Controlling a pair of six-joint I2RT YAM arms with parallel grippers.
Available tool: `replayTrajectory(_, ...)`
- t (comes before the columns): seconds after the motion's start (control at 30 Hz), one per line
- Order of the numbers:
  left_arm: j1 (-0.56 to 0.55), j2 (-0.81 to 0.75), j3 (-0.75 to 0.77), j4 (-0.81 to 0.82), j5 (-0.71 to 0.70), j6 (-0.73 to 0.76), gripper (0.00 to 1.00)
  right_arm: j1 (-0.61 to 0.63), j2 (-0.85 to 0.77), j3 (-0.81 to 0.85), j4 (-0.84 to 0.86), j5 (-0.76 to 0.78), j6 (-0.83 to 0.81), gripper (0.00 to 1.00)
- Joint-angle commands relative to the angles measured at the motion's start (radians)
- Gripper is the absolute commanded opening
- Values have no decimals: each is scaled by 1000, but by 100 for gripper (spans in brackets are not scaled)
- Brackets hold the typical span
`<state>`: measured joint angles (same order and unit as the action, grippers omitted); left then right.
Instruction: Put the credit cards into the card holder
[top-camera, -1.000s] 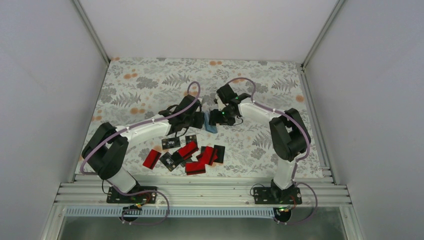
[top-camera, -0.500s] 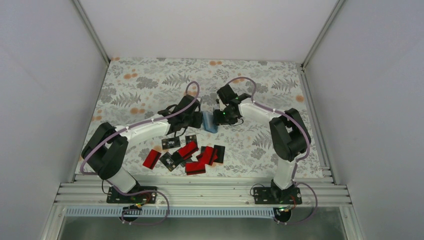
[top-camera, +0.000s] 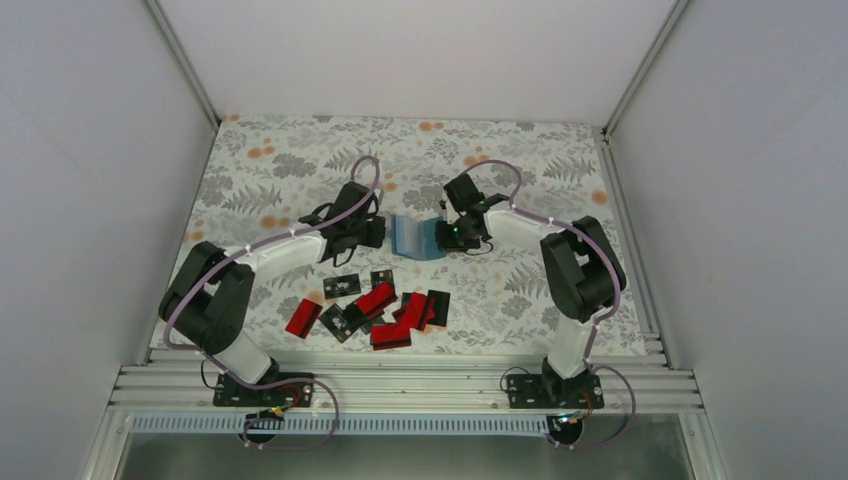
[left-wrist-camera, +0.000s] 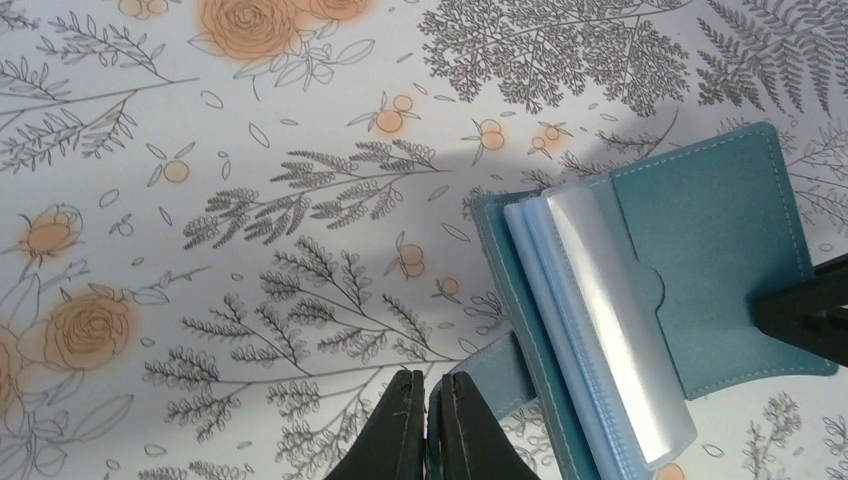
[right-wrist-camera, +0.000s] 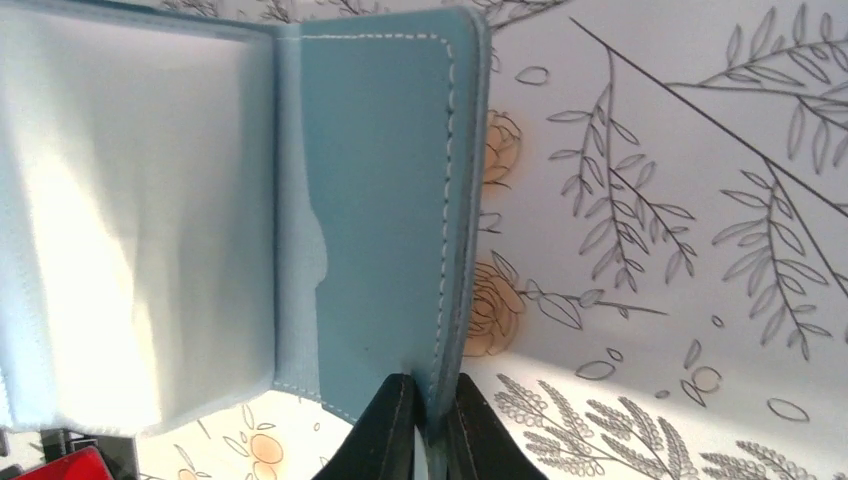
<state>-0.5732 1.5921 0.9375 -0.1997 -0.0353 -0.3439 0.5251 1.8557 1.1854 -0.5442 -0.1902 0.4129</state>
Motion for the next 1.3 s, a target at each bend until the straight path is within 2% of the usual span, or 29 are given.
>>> replayTrajectory(0.0, 27, 30, -2, 49, 2, 52, 2, -14, 9, -17, 30, -11, -8, 6)
replayTrajectory(0.1, 38, 41, 1, 26, -30, 50, 3, -16, 9, -21, 28, -22, -11, 4)
replayTrajectory(0.17, 51, 26, -9, 22, -10, 54, 8, -17, 3, -25, 27, -28, -11, 4)
replayTrajectory(0.43, 75, -46, 66, -59, 88, 104, 46, -18, -12, -27, 31, -77, -17, 4)
replayTrajectory(0.6, 61, -69, 105, -74, 220, 101, 57, -18, -21, -25, 19, -80, -27, 5)
replayTrajectory(0.7, 26, -47, 135, -80, 264, 122, 68, -18, -20, -21, 17, -82, -28, 4)
replayTrajectory(0.87, 9, 57, 152, -104, 177, 113, 71, -19, -3, -5, 9, -74, -34, 4)
replayTrajectory(1.03, 10, 100, 110, -15, 246, 73, 72, -17, 16, -6, 12, -70, -32, 4)
replayTrajectory(1.27, 21, 123, 92, 1, 226, 28, 72, -19, 28, -16, 22, -74, -28, 4)
